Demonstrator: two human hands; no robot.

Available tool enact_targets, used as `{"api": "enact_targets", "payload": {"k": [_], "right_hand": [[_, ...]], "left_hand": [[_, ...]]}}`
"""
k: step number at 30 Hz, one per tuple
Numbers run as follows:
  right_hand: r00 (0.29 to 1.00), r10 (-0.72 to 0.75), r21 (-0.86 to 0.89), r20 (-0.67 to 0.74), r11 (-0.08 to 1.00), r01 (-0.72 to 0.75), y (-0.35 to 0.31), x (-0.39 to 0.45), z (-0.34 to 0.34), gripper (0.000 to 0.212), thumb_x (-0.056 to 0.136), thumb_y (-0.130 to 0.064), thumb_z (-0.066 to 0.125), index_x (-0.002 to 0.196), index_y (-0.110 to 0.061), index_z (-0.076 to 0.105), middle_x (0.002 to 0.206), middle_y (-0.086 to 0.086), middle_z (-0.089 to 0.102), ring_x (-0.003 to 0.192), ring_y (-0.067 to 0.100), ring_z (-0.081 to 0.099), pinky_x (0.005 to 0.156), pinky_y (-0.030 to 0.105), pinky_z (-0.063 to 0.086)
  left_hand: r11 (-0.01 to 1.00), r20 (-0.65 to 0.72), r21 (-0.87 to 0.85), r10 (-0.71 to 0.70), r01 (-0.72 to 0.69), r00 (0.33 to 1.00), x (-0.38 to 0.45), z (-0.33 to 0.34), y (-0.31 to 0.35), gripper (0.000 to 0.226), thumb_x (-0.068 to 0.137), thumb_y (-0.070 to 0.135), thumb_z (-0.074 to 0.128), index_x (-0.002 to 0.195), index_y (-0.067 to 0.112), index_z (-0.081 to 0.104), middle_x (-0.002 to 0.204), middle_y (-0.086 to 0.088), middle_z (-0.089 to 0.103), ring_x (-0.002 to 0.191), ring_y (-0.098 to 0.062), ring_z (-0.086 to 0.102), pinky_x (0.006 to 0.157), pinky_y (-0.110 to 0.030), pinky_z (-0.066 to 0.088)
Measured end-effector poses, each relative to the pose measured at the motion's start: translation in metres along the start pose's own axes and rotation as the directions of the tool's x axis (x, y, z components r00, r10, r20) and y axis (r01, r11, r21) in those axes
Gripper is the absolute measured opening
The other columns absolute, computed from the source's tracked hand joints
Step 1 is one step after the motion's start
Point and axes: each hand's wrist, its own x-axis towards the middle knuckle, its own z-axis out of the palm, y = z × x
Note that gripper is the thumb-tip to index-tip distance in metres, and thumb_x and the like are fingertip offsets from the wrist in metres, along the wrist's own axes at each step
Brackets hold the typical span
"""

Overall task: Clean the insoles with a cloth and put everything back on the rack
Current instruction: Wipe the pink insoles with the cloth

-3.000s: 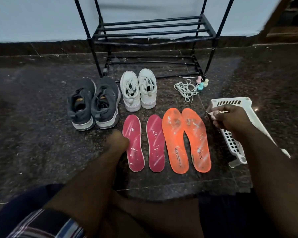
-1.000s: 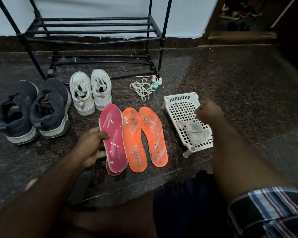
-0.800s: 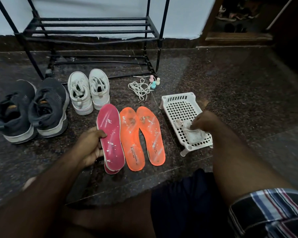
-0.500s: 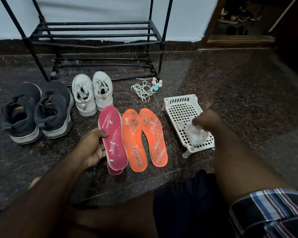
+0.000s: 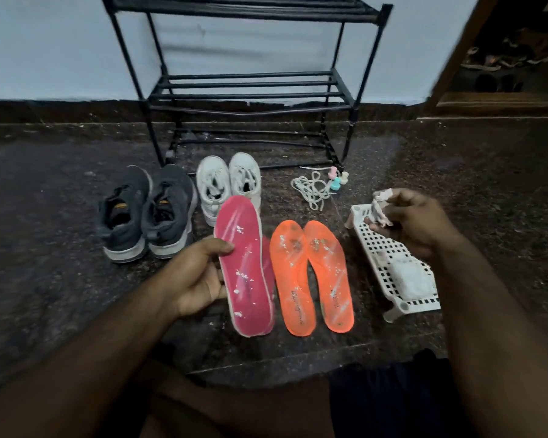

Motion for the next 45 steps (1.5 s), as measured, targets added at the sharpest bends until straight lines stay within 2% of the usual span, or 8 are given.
{"api": "enact_targets", "payload": {"k": [4, 7, 11, 21, 28, 34, 38, 45], "right_hand": [[0.991, -0.087, -0.088, 0.098, 0.992, 0.095, 0.003, -0.012, 0.066, 0.026, 0.089, 0.015, 0.051, 0.092, -0.008, 0.064, 0.079, 0.01, 0.06, 0.061, 0.017, 0.066, 0.044, 0.019, 0.051], [0.977, -0.08, 0.036, 0.196, 0.997, 0.074, 0.007, -0.013, 0.105, 0.025, 0.086, 0.017, 0.052, 0.092, -0.003, 0.068, 0.086, 0.019, 0.069, 0.074, 0.026, 0.071, 0.064, 0.028, 0.059], [0.96, -0.134, 0.0, 0.244, 0.99, 0.138, 0.01, -0.007, 0.139, 0.02, 0.089, 0.003, 0.059, 0.084, -0.009, 0.074, 0.086, 0.015, 0.073, 0.07, 0.02, 0.065, 0.07, 0.029, 0.052], [0.769, -0.461, -0.653, 0.443, 0.422, 0.629, 0.074, -0.003, 0.172, 0.018, 0.082, -0.006, 0.068, 0.095, -0.016, 0.076, 0.094, 0.0, 0.072, 0.091, 0.019, 0.063, 0.08, 0.022, 0.041], [0.727, -0.456, -0.661, 0.514, 0.33, 0.674, 0.086, -0.012, 0.186, 0.013, 0.08, -0.011, 0.066, 0.09, -0.014, 0.075, 0.089, 0.003, 0.072, 0.086, 0.023, 0.065, 0.078, 0.035, 0.049], [0.774, -0.511, -0.708, 0.373, 0.383, 0.594, 0.074, -0.009, 0.177, 0.018, 0.083, -0.005, 0.062, 0.094, -0.013, 0.074, 0.093, 0.004, 0.072, 0.089, 0.021, 0.065, 0.08, 0.033, 0.05], [0.744, -0.436, -0.652, 0.506, 0.371, 0.661, 0.079, -0.018, 0.183, 0.015, 0.083, -0.008, 0.064, 0.093, -0.013, 0.075, 0.093, 0.003, 0.073, 0.089, 0.022, 0.066, 0.081, 0.035, 0.051], [0.748, -0.492, -0.721, 0.445, 0.299, 0.626, 0.074, -0.01, 0.18, 0.02, 0.083, -0.006, 0.061, 0.098, -0.011, 0.073, 0.094, 0.007, 0.071, 0.089, 0.027, 0.064, 0.08, 0.036, 0.051]], "left_hand": [[0.989, 0.021, -0.137, 0.057, -0.054, 0.998, 0.003, -0.005, -0.001, 0.056, 0.097, 0.056, 0.044, 0.117, 0.011, 0.072, 0.108, -0.012, 0.073, 0.092, -0.028, 0.072, 0.087, -0.05, 0.055], [0.977, 0.024, -0.201, 0.077, -0.07, 0.997, 0.012, -0.005, -0.003, 0.071, 0.082, 0.069, 0.045, 0.11, 0.011, 0.076, 0.114, -0.015, 0.071, 0.102, -0.031, 0.07, 0.094, -0.05, 0.052], [0.972, 0.063, -0.234, 0.031, -0.016, 0.998, 0.027, -0.009, -0.004, 0.093, 0.074, 0.071, 0.052, 0.144, 0.009, 0.051, 0.156, -0.02, 0.038, 0.145, -0.041, 0.033, 0.117, -0.06, 0.026], [0.962, 0.114, -0.269, -0.005, 0.036, 0.993, 0.05, 0.003, -0.023, 0.081, 0.096, 0.07, 0.023, 0.121, 0.009, 0.071, 0.114, -0.022, 0.069, 0.099, -0.039, 0.067, 0.083, -0.057, 0.055], [0.94, 0.027, -0.339, 0.029, -0.018, 0.999, 0.051, 0.008, -0.026, 0.076, 0.098, 0.065, 0.029, 0.133, 0.004, 0.06, 0.124, -0.024, 0.061, 0.116, -0.039, 0.058, 0.101, -0.048, 0.044], [0.96, 0.03, -0.278, -0.035, 0.042, 0.999, 0.052, 0.01, -0.035, 0.077, 0.097, 0.069, 0.028, 0.087, 0.014, 0.08, 0.081, -0.011, 0.071, 0.073, -0.025, 0.066, 0.07, -0.037, 0.05], [0.94, -0.002, -0.339, -0.049, 0.046, 0.999, 0.05, 0.01, -0.032, 0.07, 0.096, 0.065, 0.034, 0.107, 0.009, 0.074, 0.096, -0.017, 0.07, 0.089, -0.032, 0.063, 0.08, -0.041, 0.048], [0.94, 0.047, -0.339, -0.017, 0.032, 0.999, 0.048, 0.017, -0.034, 0.061, 0.097, 0.06, 0.035, 0.103, 0.009, 0.068, 0.078, -0.013, 0.07, 0.064, -0.025, 0.069, 0.056, -0.032, 0.058]]}}
